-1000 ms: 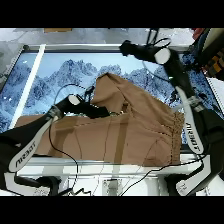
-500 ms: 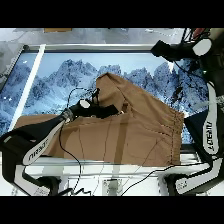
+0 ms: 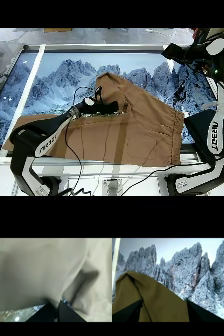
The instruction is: Fold the clothes and pants, and hang the long-sleeved shirts on hangers.
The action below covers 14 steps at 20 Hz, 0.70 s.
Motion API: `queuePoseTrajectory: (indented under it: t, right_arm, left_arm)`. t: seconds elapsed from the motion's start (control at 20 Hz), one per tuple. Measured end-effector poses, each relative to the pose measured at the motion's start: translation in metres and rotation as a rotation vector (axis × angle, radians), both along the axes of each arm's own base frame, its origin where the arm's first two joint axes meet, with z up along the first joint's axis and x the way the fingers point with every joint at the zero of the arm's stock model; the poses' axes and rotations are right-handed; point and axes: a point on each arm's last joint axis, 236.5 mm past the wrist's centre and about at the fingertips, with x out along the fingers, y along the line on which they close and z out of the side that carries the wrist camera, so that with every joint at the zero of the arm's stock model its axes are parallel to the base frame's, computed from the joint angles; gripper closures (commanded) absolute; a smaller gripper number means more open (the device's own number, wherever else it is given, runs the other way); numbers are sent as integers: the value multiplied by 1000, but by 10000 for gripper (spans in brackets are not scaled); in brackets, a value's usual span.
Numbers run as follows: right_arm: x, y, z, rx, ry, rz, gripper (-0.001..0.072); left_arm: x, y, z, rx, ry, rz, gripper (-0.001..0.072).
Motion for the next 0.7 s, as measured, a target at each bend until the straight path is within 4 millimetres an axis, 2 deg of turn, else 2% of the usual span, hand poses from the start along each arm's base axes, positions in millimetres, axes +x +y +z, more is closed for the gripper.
queuePoseTrajectory:
  t: [0.05,0.15,0.2,0.3,0.35,0.45,0.55,0.6,0.7]
  right_arm:
    - [-1,-7,-2,-10,8,-10,100]
    - [-4,-26,-7,-34,32,-43,247]
    - [-8,-37,-12,-49,54,-60,278]
    - [-19,-71,-24,-93,116,-111,279]
    - [-28,-90,-30,-124,154,-130,283]
    - [-52,-126,-45,-186,244,-126,406]
    - [-84,-164,-60,-215,349,-125,409]
    - [-102,-179,-68,-202,404,-121,419]
    - [-137,-195,-83,-121,504,-103,511]
  left_arm:
    - [5,1,5,-6,-11,5,685]
    - [19,10,25,-16,-53,16,686]
    - [24,19,35,-9,-73,5,686]
    - [40,53,62,23,-135,3,686]
    - [48,75,74,45,-161,9,686]
    - [64,130,107,84,-219,52,686]
    - [78,196,142,119,-277,139,686]
    - [84,230,160,135,-307,196,686]
    - [87,293,188,165,-351,302,686]
